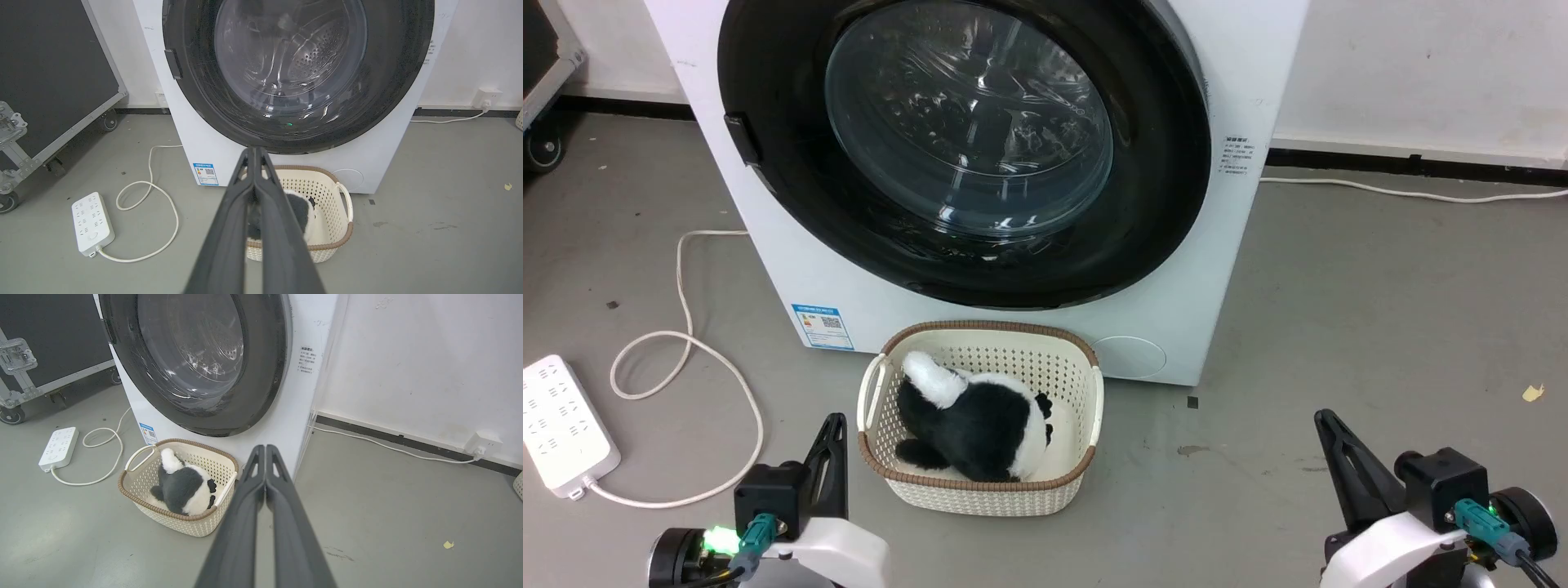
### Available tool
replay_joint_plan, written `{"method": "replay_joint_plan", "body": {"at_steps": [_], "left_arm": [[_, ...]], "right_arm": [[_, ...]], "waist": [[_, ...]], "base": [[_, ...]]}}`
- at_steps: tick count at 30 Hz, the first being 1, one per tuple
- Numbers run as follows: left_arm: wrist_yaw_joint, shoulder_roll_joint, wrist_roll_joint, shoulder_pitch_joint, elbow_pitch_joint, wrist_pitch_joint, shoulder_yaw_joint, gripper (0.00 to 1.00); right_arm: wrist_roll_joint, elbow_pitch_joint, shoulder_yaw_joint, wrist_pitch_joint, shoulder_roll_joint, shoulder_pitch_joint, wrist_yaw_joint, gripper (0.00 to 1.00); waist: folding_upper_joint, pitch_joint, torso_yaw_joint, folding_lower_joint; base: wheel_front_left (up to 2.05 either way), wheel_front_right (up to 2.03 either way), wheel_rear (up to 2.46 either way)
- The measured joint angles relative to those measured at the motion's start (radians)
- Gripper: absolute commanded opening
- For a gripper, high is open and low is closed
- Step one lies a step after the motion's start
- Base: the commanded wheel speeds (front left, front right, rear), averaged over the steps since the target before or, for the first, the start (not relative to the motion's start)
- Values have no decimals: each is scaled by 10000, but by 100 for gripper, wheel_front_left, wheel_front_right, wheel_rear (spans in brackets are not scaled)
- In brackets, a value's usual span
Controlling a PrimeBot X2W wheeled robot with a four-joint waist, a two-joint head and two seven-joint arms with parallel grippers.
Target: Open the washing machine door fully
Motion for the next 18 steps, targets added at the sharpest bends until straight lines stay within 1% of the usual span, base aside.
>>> {"method": "replay_joint_plan", "body": {"at_steps": [18], "left_arm": [[0, 0, 0, -1, 0, 0, -2, 0]], "right_arm": [[0, 0, 0, 0, 0, 0, 0, 0]], "waist": [[0, 0, 0, 0]], "base": [[0, 0, 0]]}}
